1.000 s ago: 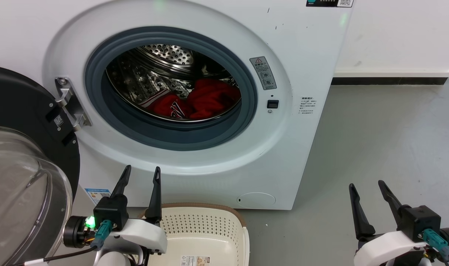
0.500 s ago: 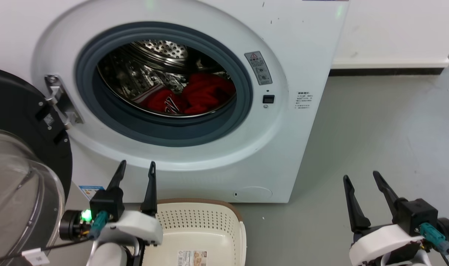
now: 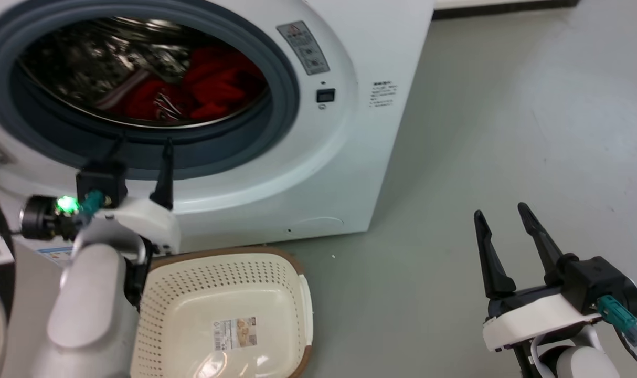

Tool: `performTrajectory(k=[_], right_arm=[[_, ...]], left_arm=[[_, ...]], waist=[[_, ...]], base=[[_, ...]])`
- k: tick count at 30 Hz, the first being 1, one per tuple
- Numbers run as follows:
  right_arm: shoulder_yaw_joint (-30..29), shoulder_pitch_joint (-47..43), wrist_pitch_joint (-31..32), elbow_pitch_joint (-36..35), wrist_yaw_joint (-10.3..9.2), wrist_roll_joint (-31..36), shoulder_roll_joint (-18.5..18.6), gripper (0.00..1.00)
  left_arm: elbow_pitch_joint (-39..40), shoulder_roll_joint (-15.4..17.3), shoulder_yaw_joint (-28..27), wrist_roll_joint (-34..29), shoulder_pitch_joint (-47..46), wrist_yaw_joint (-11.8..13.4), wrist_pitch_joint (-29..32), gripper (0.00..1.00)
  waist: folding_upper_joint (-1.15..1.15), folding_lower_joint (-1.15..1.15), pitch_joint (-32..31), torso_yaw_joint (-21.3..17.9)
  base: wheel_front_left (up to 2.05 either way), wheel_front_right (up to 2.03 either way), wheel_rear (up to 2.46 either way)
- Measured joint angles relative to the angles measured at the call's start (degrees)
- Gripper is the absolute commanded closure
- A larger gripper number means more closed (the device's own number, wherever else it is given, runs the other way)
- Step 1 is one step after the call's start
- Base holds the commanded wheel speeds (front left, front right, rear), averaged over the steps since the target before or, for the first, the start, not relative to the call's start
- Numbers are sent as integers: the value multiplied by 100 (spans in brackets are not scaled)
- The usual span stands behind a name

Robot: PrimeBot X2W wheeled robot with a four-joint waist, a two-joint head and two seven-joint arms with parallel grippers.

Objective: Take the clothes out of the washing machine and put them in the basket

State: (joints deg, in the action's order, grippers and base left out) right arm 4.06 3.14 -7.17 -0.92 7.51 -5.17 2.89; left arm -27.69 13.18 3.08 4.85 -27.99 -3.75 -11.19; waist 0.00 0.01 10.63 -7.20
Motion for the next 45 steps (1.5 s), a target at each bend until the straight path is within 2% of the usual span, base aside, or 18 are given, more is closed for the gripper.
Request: performTrajectory(k=[9, 24, 41, 45], right_arm=[[281, 298, -324, 122, 0, -248, 1, 0], [861, 821, -730, 569, 0, -806, 3, 0], [1414, 1080, -790, 442, 0, -1376, 4, 0], [1418, 1077, -790, 414, 0, -1397, 4, 0]], left_arm=[[-859, 621, 267, -54, -1262, -282, 582, 0], [-1925, 1756, 666, 52, -3265, -366, 1534, 0], [-2118, 2955, 1717, 448, -5098, -375, 3133, 0], [-2121, 3008, 1963, 579, -5296, -375, 3780, 0]], waist=[[0, 0, 723, -510], [0, 1, 1949, -1498], [0, 0, 3086, -2372], [0, 0, 3281, -2482]], base=[[0, 0, 0], [0, 0, 0], [0, 0, 0], [0, 0, 0]])
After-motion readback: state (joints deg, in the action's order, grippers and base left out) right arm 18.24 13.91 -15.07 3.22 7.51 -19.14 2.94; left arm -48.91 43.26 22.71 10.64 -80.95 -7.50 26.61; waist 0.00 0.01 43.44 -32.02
